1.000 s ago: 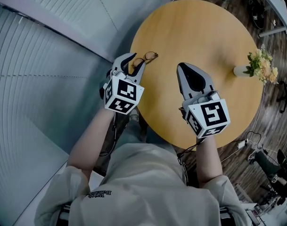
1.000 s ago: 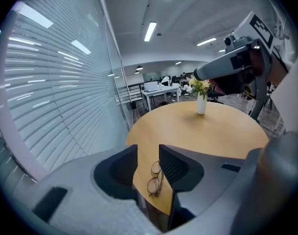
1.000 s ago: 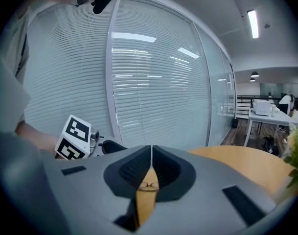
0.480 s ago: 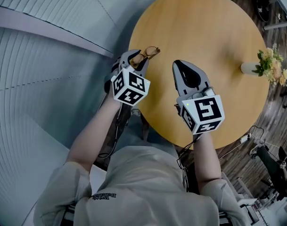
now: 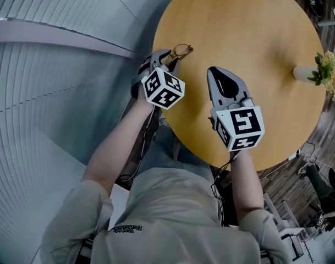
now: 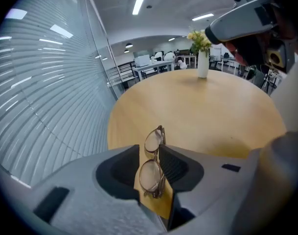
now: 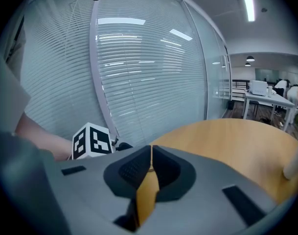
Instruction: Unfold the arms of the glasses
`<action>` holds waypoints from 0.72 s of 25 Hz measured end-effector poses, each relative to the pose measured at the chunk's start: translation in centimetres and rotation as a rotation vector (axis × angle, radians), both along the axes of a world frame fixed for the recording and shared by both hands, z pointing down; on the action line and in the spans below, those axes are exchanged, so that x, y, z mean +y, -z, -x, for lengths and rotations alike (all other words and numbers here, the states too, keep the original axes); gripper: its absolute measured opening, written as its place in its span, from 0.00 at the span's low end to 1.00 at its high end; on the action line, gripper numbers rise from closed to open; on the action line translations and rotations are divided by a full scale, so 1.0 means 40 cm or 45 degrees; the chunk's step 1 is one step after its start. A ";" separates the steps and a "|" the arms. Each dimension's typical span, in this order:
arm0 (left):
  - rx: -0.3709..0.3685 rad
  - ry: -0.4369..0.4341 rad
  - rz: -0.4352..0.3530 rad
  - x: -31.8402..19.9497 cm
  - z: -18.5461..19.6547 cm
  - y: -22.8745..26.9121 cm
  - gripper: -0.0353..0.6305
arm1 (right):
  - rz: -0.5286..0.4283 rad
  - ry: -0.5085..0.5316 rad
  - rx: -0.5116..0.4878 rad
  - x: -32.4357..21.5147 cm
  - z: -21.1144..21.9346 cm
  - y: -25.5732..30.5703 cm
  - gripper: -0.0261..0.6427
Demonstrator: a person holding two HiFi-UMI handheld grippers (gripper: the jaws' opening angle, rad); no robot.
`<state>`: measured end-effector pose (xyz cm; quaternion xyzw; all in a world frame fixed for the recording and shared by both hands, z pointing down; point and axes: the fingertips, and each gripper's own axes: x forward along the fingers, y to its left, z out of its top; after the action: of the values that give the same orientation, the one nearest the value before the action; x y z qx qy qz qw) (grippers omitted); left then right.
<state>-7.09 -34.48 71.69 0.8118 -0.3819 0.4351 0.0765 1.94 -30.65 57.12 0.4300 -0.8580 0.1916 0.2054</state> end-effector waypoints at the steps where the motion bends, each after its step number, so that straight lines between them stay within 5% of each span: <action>1: -0.020 -0.006 0.004 -0.004 0.005 -0.013 0.24 | 0.008 -0.004 0.000 0.004 -0.002 -0.007 0.09; 9: -0.090 -0.071 0.007 -0.013 0.005 -0.052 0.24 | 0.040 -0.030 0.000 0.018 -0.021 -0.042 0.09; 18: -0.064 -0.035 0.062 -0.009 0.002 -0.090 0.24 | 0.047 -0.040 -0.008 0.031 -0.018 -0.056 0.09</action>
<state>-7.18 -34.83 75.28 0.8037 -0.3620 0.4654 0.0807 2.67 -29.39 59.36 0.4389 -0.8482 0.2118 0.2076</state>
